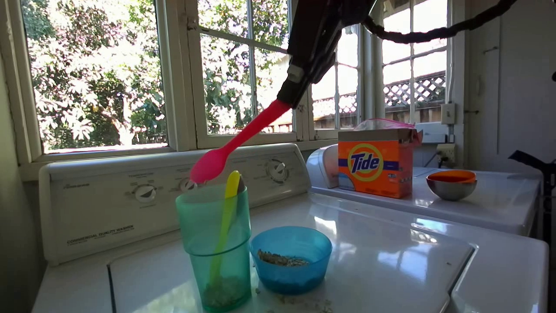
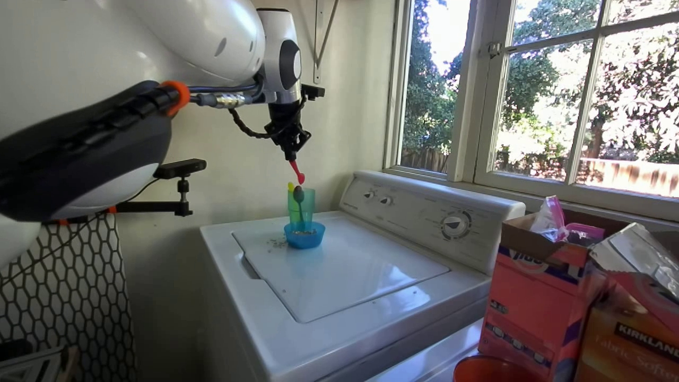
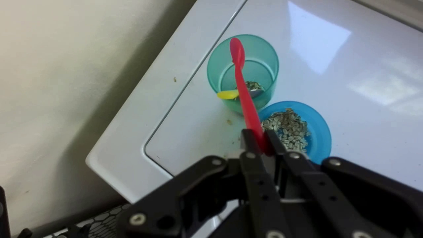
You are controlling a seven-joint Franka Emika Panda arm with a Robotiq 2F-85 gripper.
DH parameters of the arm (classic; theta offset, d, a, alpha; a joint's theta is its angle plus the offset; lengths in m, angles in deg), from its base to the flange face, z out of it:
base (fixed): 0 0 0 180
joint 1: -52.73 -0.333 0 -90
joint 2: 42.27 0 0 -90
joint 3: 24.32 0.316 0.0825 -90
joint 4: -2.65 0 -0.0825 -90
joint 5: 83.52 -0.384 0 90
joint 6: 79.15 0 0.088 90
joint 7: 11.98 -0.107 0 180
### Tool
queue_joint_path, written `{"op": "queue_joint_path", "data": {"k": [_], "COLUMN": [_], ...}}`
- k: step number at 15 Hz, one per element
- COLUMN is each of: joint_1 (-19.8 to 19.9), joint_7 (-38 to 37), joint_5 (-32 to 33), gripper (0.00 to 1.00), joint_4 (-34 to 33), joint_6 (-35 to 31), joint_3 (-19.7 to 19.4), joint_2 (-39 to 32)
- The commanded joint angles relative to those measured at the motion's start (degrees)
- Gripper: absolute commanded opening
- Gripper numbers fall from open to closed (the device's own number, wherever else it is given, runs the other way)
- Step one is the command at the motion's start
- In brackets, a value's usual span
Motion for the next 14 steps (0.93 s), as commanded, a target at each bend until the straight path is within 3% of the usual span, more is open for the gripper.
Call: {"op": "queue_joint_path", "data": {"k": [1,10,14], "joint_1": [3.17,15.41,15.92], "joint_7": [1.00,1.99,1.91], "joint_5": [-3.84,-20.96,-26.81], "gripper": [0.03,0.03,0.03], "joint_4": [-2.11,-1.53,-0.10], "joint_6": [-2.21,6.68,10.30], "joint_3": [-1.02,-1.63,-4.17], "joint_2": [-3.38,-7.14,-4.59]}}
